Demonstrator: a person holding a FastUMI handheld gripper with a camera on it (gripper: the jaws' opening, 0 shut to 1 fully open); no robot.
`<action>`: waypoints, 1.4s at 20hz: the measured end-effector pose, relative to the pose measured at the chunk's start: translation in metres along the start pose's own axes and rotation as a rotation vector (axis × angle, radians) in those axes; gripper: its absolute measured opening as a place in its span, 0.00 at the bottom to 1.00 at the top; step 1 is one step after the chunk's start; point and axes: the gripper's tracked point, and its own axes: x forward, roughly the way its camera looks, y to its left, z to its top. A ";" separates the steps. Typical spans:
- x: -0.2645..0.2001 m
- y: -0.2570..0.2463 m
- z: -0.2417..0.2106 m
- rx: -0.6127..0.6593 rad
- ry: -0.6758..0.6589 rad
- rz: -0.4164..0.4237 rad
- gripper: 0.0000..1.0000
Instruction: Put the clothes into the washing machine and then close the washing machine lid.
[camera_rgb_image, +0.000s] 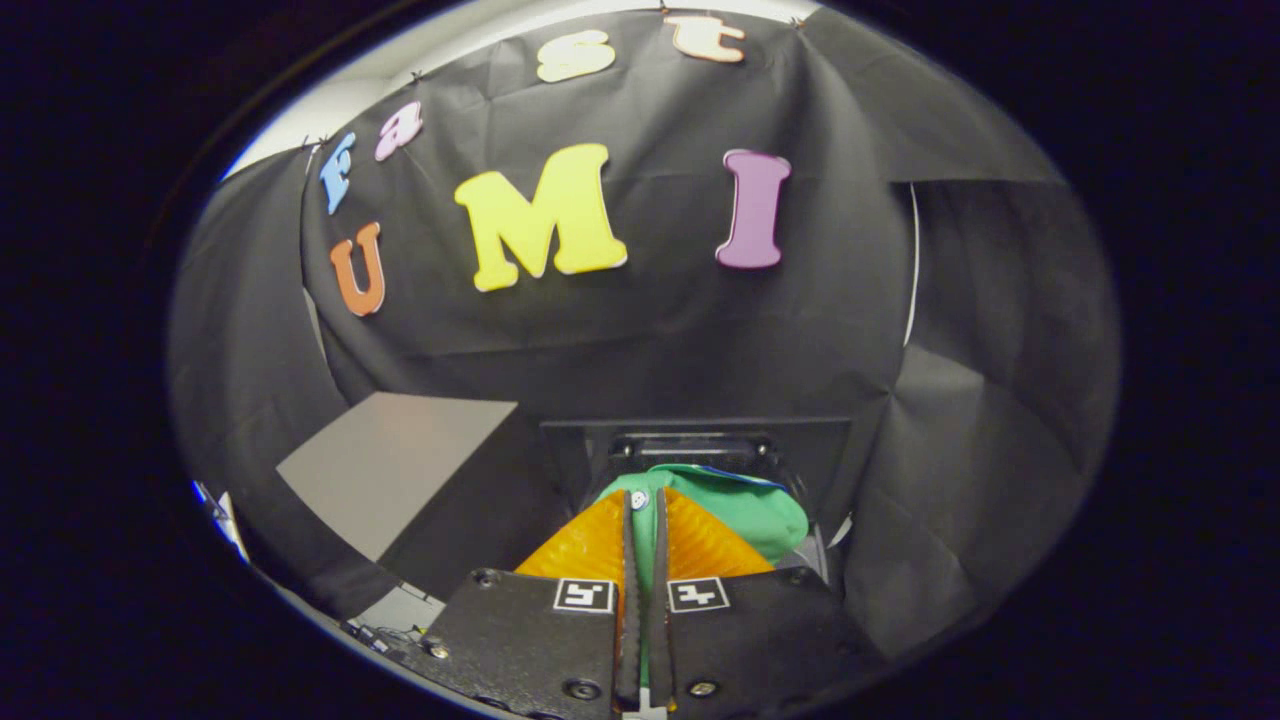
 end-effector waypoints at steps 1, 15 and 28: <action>0.009 -0.002 -0.008 -0.003 0.021 0.003 0.07; 0.136 -0.029 -0.136 0.004 0.292 -0.057 0.07; 0.175 -0.053 -0.255 0.096 0.596 -0.184 0.07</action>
